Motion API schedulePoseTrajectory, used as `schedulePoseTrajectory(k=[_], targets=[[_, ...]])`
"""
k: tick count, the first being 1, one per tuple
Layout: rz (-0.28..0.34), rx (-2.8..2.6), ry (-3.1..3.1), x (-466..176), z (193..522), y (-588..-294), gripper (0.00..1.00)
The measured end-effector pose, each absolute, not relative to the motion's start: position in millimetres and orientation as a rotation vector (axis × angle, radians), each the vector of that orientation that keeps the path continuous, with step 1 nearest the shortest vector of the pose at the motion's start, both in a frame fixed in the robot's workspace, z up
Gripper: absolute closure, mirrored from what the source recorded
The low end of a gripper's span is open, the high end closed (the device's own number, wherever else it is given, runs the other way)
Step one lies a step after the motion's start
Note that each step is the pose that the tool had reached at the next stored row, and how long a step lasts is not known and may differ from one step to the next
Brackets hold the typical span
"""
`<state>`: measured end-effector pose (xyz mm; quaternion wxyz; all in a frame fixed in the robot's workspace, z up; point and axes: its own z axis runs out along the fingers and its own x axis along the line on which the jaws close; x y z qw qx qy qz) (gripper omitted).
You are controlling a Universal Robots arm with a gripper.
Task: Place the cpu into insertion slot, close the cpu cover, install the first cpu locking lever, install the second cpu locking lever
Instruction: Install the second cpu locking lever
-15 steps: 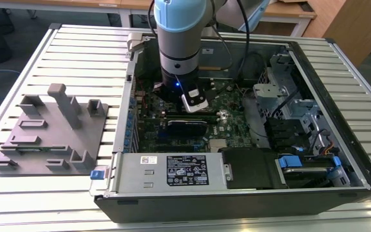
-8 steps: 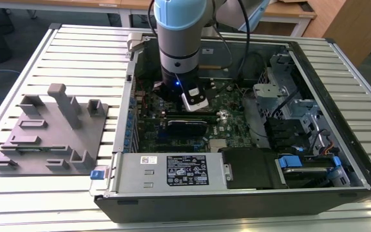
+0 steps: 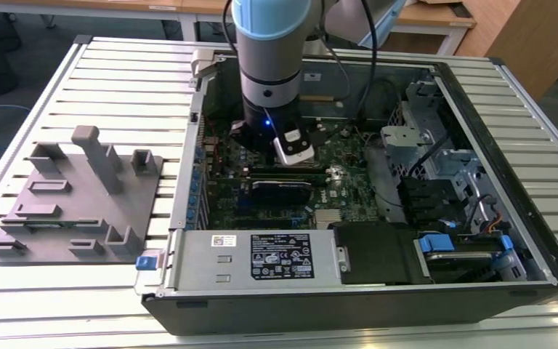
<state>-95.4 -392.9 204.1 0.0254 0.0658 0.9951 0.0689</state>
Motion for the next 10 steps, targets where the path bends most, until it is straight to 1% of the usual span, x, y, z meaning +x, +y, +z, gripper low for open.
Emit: schedulePoseTrajectory(k=[10], targets=[[0.202, 0.203, 3.077, -94.6, 209.9, -392.9, 0.9]])
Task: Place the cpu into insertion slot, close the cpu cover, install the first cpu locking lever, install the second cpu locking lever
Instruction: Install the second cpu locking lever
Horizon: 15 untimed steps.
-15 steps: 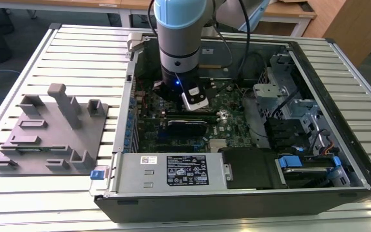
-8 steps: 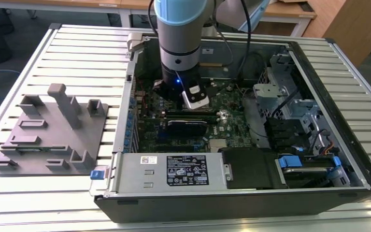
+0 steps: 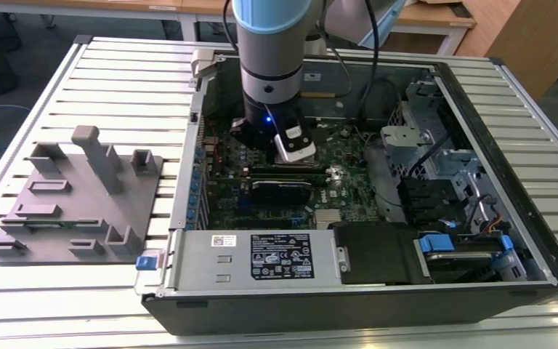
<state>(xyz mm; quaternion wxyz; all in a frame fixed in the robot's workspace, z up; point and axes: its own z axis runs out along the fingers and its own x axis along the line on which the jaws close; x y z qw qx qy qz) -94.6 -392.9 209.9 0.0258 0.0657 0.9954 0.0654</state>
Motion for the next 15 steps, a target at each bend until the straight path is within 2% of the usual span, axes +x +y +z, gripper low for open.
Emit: schedulePoseTrajectory(k=[10, 15], targets=[[0.202, 0.203, 3.077, -94.6, 209.4, -396.5, 0.9], [0.222, 0.204, 3.076, -94.6, 206.0, -396.9, 0.9]])
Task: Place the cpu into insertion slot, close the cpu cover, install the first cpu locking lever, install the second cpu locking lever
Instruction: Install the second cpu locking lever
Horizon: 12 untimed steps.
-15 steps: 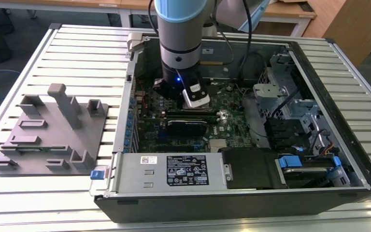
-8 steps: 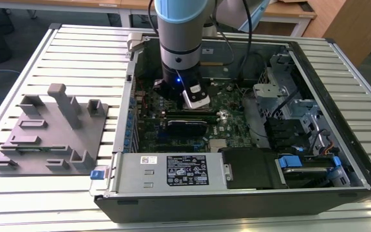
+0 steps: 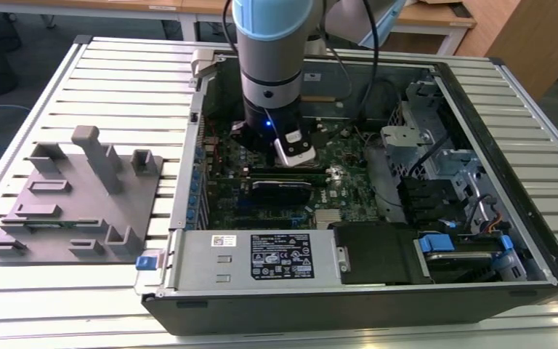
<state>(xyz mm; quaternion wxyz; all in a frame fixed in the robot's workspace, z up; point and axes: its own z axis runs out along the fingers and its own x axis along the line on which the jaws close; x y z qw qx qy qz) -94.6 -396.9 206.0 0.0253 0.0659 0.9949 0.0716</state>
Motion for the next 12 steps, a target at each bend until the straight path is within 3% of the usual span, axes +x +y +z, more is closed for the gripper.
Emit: schedulePoseTrajectory(k=[12], targets=[[0.266, 0.205, 3.075, -94.7, 202.4, -400.0, 0.9]])
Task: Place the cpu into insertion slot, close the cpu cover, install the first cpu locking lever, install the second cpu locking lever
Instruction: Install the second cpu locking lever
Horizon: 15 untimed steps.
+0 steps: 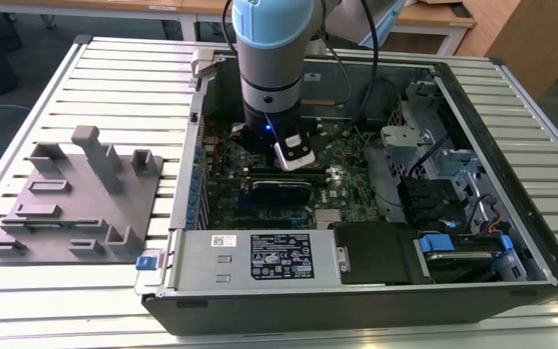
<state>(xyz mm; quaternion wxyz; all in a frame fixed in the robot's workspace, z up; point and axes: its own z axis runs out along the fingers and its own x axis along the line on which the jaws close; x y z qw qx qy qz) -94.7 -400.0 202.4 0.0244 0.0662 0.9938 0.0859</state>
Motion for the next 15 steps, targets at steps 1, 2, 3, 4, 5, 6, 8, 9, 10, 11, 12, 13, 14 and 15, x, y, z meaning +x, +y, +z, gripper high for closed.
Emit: schedulePoseTrajectory(k=[1, 2, 3, 4, 5, 6, 8, 9, 10, 11, 12, 13, 14, 15], targets=[[0.273, 0.205, 3.074, -94.7, 202.1, -400.5, 0.9], [0.277, 0.205, 3.074, -94.7, 201.8, -400.9, 0.9], [0.28, 0.205, 3.074, -94.7, 201.4, -401.4, 0.9], [0.281, 0.205, 3.074, -94.7, 201.0, -401.8, 0.9], [0.283, 0.205, 3.074, -94.7, 200.6, -402.2, 0.9], [0.285, 0.205, 3.074, -94.7, 200.1, -402.5, 0.9], [0.29, 0.206, 3.073, -94.7, 199.4, -403.1, 0.9], [0.293, 0.206, 3.073, -94.7, 199.2, -403.3, 0.9], [0.298, 0.206, 3.073, -94.7, 199.0, -403.5, 0.9], [0.304, 0.206, 3.073, -94.7, 198.8, -403.7, 0.9], [0.312, 0.206, 3.072, -94.7, 198.5, -403.8, 0.9], [0.317, 0.206, 3.072, -94.8, 198.2, -403.8, 0.9], [0.32, 0.206, 3.072, -94.8, 197.9, -403.7, 0.9], [0.322, 0.206, 3.071, -94.8, 197.5, -403.7, 0.9]])
